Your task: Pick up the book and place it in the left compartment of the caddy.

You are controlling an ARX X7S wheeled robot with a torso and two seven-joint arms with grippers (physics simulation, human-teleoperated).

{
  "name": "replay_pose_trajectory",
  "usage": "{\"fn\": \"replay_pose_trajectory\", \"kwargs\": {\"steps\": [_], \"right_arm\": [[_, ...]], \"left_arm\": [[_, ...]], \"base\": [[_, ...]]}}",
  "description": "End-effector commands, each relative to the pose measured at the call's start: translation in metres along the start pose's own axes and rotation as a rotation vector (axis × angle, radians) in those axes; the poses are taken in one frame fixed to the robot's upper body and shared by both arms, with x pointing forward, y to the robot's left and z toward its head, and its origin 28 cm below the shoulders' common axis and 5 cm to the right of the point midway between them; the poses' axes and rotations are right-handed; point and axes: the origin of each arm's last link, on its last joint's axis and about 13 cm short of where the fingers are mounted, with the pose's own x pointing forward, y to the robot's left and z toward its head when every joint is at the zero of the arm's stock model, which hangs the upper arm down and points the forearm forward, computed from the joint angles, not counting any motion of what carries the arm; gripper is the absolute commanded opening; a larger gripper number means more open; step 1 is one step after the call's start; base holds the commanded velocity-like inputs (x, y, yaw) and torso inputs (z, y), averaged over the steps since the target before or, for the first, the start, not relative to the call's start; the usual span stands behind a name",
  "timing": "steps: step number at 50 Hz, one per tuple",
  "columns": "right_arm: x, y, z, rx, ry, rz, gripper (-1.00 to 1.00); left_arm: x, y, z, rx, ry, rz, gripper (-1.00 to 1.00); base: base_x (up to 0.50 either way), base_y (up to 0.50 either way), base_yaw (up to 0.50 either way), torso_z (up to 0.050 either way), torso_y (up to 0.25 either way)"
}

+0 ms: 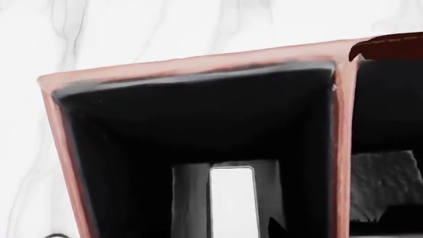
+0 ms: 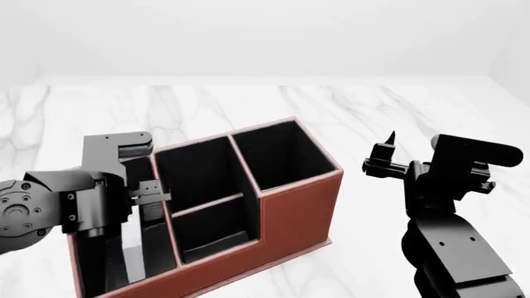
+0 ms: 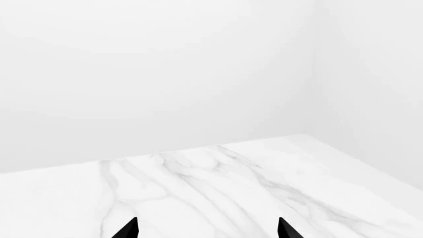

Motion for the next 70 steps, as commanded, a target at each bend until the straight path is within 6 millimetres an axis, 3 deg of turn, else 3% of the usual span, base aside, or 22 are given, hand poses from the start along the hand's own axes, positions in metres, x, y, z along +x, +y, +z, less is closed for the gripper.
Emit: {"fn": "replay_pose_trajectory", "kwargs": {"steps": [1,18,26,31,35,47,54,61,65,67,70], "right_arm": [[0.0,0.0,-0.001,0.001,0.001,0.001,1.0],[0.001,0.0,-0.002,0.0,0.005,0.0,1.0],[0.001,0.0,-0.001,0.002,0.001,0.0,1.0],[0.001,0.0,0.0,-0.002,-0.001,-0.001,1.0],[0.0,0.001,0.002,-0.003,-0.005,0.001,1.0],[-0.002,0.005,0.009,-0.007,-0.025,0.02,1.0],[-0.008,0.011,0.031,0.024,-0.12,0.057,1.0],[-0.032,0.026,0.065,0.066,-0.396,0.107,1.0],[-0.048,0.033,0.07,0.089,-0.502,0.133,1.0],[-0.052,0.034,0.071,0.084,-0.543,0.127,1.0],[-0.052,0.034,0.071,0.084,-0.543,0.127,1.0]], "left_arm": [[-0.001,0.001,0.004,-0.003,-0.013,-0.003,1.0],[-0.008,0.002,0.007,0.007,-0.027,0.007,1.0],[-0.041,0.007,0.021,0.029,-0.079,-0.036,1.0],[-0.082,0.015,0.039,0.005,-0.153,-0.105,1.0],[-0.102,0.019,0.045,0.011,-0.182,-0.129,1.0],[-0.106,0.02,0.043,-0.001,-0.22,-0.139,1.0],[-0.107,0.019,0.021,0.034,-0.48,-0.134,1.0],[-0.1,0.011,-0.011,0.106,-1.133,0.066,1.0],[-0.076,-0.004,-0.033,0.133,-1.316,0.109,1.0],[-0.067,-0.006,-0.039,0.031,-1.321,0.1,1.0],[-0.067,-0.007,-0.039,0.031,-1.321,0.1,1.0]], "base": [[0.0,0.0,0.0,0.0,0.0],[0.0,0.0,0.0,0.0,0.0],[0.0,0.0,0.0,0.0,0.0],[0.0,0.0,0.0,0.0,0.0],[0.0,0.0,0.0,0.0,0.0],[0.0,0.0,0.0,0.0,0.0],[0.0,0.0,0.0,0.0,0.0],[0.0,0.0,0.0,0.0,0.0],[0.0,0.0,0.0,0.0,0.0],[0.0,0.0,0.0,0.0,0.0],[0.0,0.0,0.0,0.0,0.0]]}}
